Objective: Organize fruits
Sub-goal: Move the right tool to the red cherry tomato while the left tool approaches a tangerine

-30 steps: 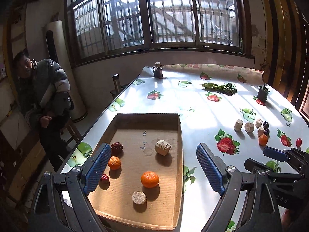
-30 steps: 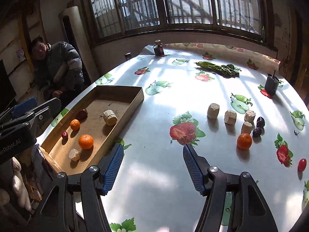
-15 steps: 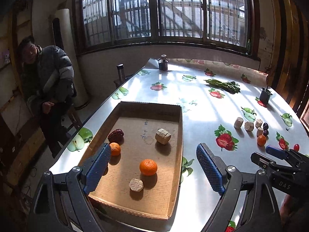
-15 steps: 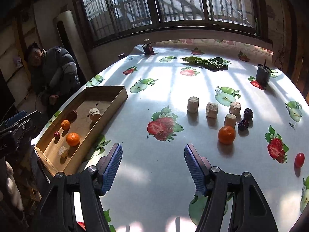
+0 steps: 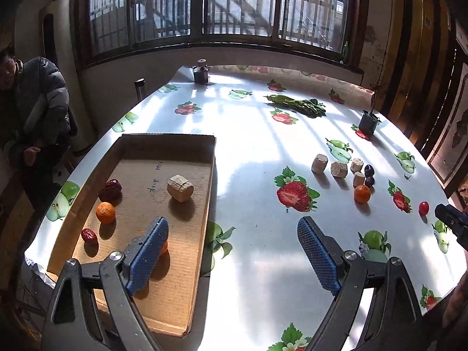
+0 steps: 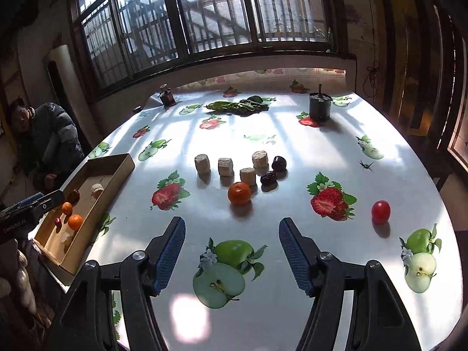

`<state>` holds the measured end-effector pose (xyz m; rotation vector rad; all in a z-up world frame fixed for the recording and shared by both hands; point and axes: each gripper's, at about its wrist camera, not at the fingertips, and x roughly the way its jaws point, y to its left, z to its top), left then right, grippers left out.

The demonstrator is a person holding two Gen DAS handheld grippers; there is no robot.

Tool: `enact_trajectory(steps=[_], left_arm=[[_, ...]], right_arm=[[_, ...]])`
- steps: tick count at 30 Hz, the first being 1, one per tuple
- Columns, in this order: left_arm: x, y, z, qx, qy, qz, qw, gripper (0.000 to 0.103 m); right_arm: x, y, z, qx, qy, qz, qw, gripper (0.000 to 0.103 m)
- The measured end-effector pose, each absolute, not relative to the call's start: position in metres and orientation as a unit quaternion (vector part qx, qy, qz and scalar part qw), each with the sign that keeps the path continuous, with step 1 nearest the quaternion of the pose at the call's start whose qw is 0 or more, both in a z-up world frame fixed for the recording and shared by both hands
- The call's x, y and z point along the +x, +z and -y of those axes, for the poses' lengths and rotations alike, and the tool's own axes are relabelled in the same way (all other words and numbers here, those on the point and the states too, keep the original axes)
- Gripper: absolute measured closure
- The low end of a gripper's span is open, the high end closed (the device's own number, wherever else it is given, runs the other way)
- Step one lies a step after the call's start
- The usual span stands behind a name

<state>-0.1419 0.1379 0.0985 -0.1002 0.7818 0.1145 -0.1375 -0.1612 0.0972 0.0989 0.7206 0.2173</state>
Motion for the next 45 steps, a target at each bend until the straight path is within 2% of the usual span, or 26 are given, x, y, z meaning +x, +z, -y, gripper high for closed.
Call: enact_trajectory(steps=[6,12,18,23,25,29,31,34,36,38,40,41,45], left_arm=[[-0.132,0.085,-0.127,-0.049,0.031,-0.398,0.916,0.013],[-0.109,0.091,-0.075,-0.005,-0.041,-0.388,0.921,0.013],[-0.07,0.078,-0.02,0.021,-0.099,-0.397,0.912,0.014],[-0.028,0.053,0.018,0.012,-0.14,-0.418,0.898,0.014],[-0.015,0.045,0.028,0.009,-0.152,-0.415,0.897,0.017],[0.005,0.03,0.039,-0.004,-0.175,-0.431,0.885,0.038],[0.009,0.023,0.042,-0.008,-0.187,-0.435,0.881,0.041],[0.01,0.015,0.046,-0.001,-0.193,-0.44,0.877,0.042],[0.012,0.01,0.046,-0.007,-0.197,-0.447,0.872,0.046],[0.011,0.009,0.046,-0.01,-0.199,-0.444,0.874,0.049],[0.01,0.009,0.048,-0.001,-0.199,-0.441,0.875,0.06],[0.009,0.009,0.049,0.004,-0.197,-0.44,0.876,0.072],[0.007,0.009,0.043,-0.017,-0.211,-0.442,0.872,0.072]], right_arm=[[-0.114,0.102,0.253,0.102,0.003,-0.358,0.928,0.032],[-0.07,0.073,0.262,0.163,0.009,-0.379,0.911,0.032],[-0.042,0.04,0.256,0.128,-0.042,-0.399,0.907,0.032],[-0.042,0.032,0.259,0.106,-0.06,-0.396,0.91,0.032],[-0.042,0.029,0.263,0.11,-0.065,-0.403,0.906,0.032],[-0.041,0.023,0.268,0.111,-0.084,-0.414,0.9,0.032],[-0.041,0.022,0.265,0.103,-0.089,-0.416,0.899,0.036],[-0.039,0.017,0.262,0.091,-0.094,-0.43,0.893,0.049],[-0.038,0.014,0.262,0.086,-0.099,-0.435,0.891,0.058],[-0.039,0.014,0.262,0.085,-0.102,-0.435,0.891,0.062],[-0.039,0.015,0.263,0.086,-0.103,-0.433,0.891,0.065],[-0.04,0.015,0.263,0.086,-0.105,-0.433,0.891,0.07],[-0.041,0.015,0.267,0.095,-0.112,-0.43,0.891,0.071]])
